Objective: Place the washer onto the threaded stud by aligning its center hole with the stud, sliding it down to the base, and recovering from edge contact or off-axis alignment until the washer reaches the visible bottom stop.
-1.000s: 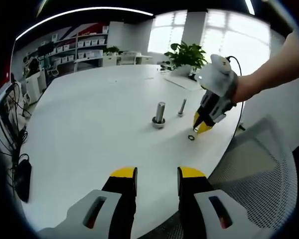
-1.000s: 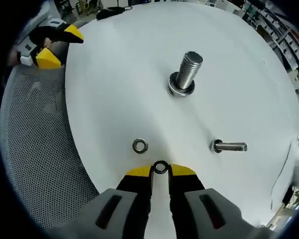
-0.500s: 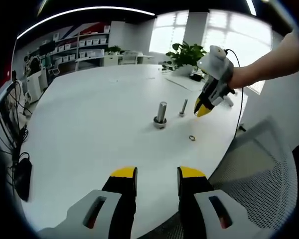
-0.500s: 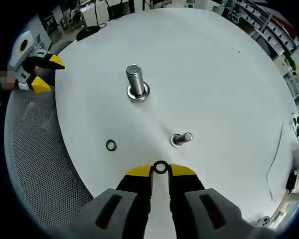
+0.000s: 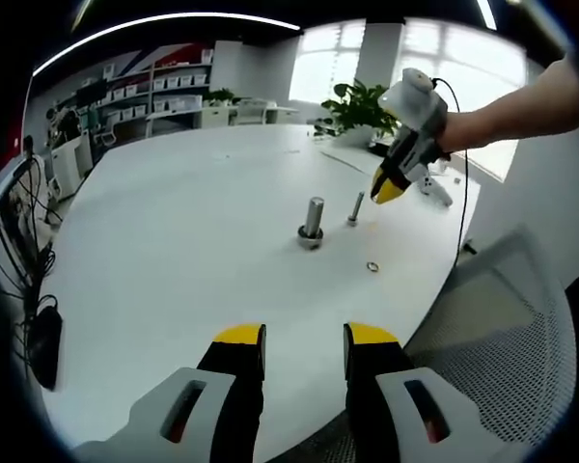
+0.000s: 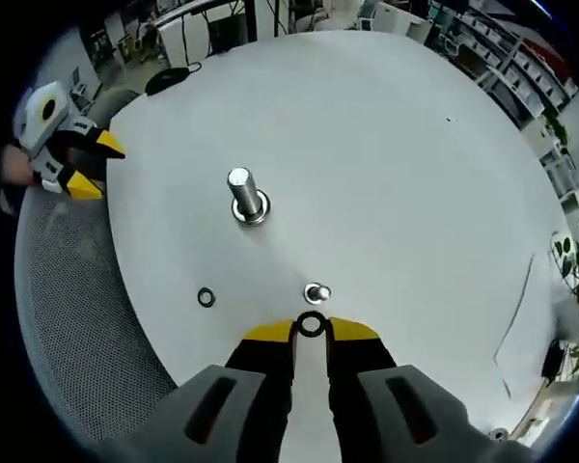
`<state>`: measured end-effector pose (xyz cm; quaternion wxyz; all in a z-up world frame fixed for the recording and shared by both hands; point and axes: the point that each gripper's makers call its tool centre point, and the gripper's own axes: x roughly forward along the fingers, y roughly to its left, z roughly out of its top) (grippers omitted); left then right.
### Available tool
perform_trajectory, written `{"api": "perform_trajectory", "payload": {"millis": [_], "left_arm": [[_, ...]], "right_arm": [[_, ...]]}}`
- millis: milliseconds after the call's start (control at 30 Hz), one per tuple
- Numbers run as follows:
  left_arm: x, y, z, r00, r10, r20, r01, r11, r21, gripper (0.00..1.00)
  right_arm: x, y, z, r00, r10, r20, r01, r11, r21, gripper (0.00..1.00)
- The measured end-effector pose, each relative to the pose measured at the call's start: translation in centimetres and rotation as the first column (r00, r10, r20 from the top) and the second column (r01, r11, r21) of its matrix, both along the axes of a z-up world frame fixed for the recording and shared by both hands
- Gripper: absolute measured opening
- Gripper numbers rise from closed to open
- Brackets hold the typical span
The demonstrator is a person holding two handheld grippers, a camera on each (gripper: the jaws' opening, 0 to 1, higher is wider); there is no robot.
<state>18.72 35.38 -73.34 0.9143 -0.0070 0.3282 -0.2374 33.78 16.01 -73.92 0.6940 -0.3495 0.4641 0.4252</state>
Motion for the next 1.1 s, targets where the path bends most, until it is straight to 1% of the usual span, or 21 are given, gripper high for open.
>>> {"api": "perform_trajectory", "payload": {"millis": [100, 333, 633, 800, 900, 1100], "left_arm": [[0.0, 0.0, -0.1, 1.000, 0.001, -0.001, -0.001, 1.000, 0.002, 0.30], [0.0, 0.1, 0.0, 1.000, 0.006, 0.001, -0.006, 1.000, 0.003, 0.30], [0.0, 0.0, 0.0, 1.000, 0.005, 0.001, -0.005, 1.000, 0.004, 0.30], [0.0, 0.0, -0.1, 1.000, 0.003, 0.000, -0.003, 1.000, 0.005, 0.30], [0.0, -0.1, 0.0, 1.000, 0.000, 0.000, 0.000, 1.000, 0.004, 0.30], [0.0, 0.0, 0.0, 1.000, 0.001, 0.001, -0.001, 1.000, 0.001, 0.30]], "right_arm": [[0.3, 0.4, 0.5, 1.000, 0.010, 0.016, -0.010, 1.000, 0.007, 0.14], [0.8, 0.9, 0.7, 0.998, 0.035, 0.046, -0.035, 0.999, 0.012, 0.14], [1.1, 1.1, 0.4, 0.998, 0.041, 0.046, -0.041, 0.999, 0.008, 0.14], [1.3, 0.8, 0.0, 0.998, 0.047, 0.042, -0.047, 0.999, -0.013, 0.14], [1.4, 0.9, 0.1, 0.999, 0.037, 0.038, -0.037, 0.999, -0.005, 0.14], [1.3, 1.2, 0.1, 0.998, 0.047, 0.035, -0.047, 0.999, -0.003, 0.14]]}}
